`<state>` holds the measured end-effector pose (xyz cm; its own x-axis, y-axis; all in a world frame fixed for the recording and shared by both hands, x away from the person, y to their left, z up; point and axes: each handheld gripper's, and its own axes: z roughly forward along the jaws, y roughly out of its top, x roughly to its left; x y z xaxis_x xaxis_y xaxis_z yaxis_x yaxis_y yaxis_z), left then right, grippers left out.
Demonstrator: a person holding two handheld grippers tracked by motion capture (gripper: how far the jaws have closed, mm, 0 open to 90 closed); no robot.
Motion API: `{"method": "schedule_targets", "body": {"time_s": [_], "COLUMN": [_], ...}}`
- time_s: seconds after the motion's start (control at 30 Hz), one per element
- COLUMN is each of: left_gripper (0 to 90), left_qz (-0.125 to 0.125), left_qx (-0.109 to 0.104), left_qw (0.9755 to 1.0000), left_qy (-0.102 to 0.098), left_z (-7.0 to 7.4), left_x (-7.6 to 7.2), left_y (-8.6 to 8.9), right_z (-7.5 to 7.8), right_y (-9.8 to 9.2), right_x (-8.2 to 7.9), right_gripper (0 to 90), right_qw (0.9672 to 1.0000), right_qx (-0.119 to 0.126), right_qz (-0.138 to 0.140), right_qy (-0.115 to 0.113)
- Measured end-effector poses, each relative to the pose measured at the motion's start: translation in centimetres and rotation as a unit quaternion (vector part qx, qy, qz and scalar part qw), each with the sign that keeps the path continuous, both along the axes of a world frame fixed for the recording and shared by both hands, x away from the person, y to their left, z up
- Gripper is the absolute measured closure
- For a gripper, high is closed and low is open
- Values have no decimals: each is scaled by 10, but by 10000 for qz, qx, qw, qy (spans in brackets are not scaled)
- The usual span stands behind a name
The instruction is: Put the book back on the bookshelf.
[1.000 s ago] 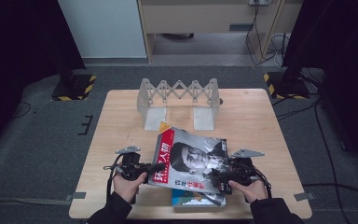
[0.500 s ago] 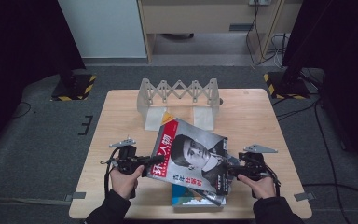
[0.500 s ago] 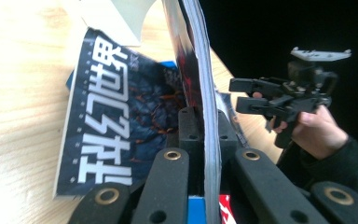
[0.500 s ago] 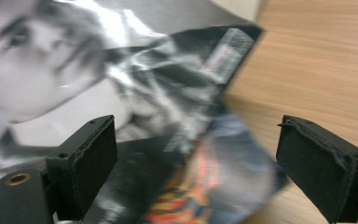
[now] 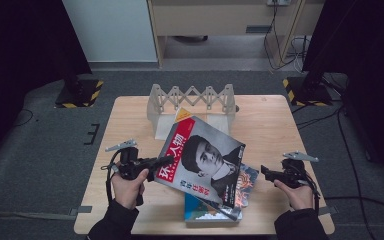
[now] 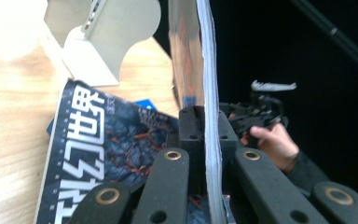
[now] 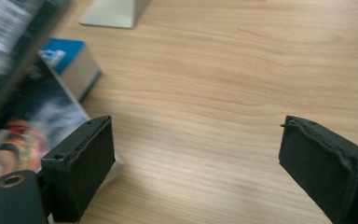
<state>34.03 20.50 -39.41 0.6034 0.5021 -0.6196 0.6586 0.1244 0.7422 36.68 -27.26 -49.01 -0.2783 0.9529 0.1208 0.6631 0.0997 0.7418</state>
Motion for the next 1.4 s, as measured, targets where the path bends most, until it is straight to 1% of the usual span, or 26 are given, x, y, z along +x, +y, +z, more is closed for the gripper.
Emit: {"method": "schedule_targets", "body": {"time_s": [0.13,0.17,0.2,0.27,0.3,0.33,0.37,0.4,0.43,0.47,0.5,0.6,0.63,0.7,0.83,0.87,0.9,0.97,1.03,1.07,1.13,1.17,1.23,1.27,1.37,1.4], "left_gripper": [862,862,862,862,862,862,862,861,861,861,861,861,861,861,861,861,861,861,861,861,861,861,861,861,861,861], "left_qz": [37,76,76,148,171,171,251,251,313,313,366,434,434,500,616,616,639,721,734,783,791,829,861,922,1020,1020], "left_qx": [-39,-90,-90,-190,-187,-187,-209,-209,-223,-223,-225,-334,-334,-377,-338,-338,-316,-302,-317,-380,-395,-441,-467,-502,-546,-546], "left_qw": [10000,9999,9999,9996,9995,9995,9992,9992,9989,9989,9986,9980,9980,9974,9964,9964,9963,9955,9952,9946,9944,9937,9932,9923,9909,9909], "left_qy": [-57,-91,-91,-149,-178,-178,-220,-220,-271,-271,-295,-306,-306,-357,-468,-468,-489,-540,-566,-573,-581,-613,-633,-650,-691,-691], "left_z": [5,8,8,15,18,18,23,23,28,28,30,35,35,41,51,51,54,61,63,66,68,72,74,78,85,85], "left_x": [0,0,0,1,1,1,1,1,2,2,4,6,6,9,13,13,14,18,20,22,24,27,28,30,32,32], "left_y": [3,5,5,11,13,13,15,15,18,18,20,23,23,26,29,29,30,32,33,35,36,39,40,43,48,48], "right_z": [-4,-6,-7,-9,-11,-11,-14,-14,-17,-17,-20,-23,-23,-26,-30,-30,-33,-36,-36,-37,-39,-39,-40,-40,-43,-43], "right_y": [-2,-3,-3,-4,-4,-4,-5,-5,-6,-6,-6,-7,-7,-8,-9,-9,-9,-10,-11,-12,-12,-13,-13,-12,-12,-12], "right_x": [2,3,4,4,5,5,5,5,6,6,7,7,7,8,9,9,9,9,9,9,9,9,9,9,7,7], "right_gripper": [107,107,107,105,104,104,99,99,93,93,93,92,92,88,71,71,65,56,54,50,48,46,40,36,19,19], "right_qw": [9998,9996,9996,9992,9989,9989,9985,9985,9975,9975,9966,9958,9958,9949,9940,9940,9930,9919,9923,9928,9936,9940,9941,9944,9958,9958], "right_qx": [-163,-251,-269,-377,-431,-431,-505,-505,-641,-641,-739,-820,-820,-883,-950,-950,-1009,-1077,-1038,-1002,-948,-890,-884,-857,-767,-767], "right_qz": [-25,2,-12,-2,-21,-21,-41,-41,2,2,7,39,39,74,86,86,117,178,187,180,161,153,174,208,226,226], "right_qy": [106,102,124,143,166,166,220,220,298,298,362,399,399,473,537,537,602,655,649,639,593,622,599,589,455,455]}}
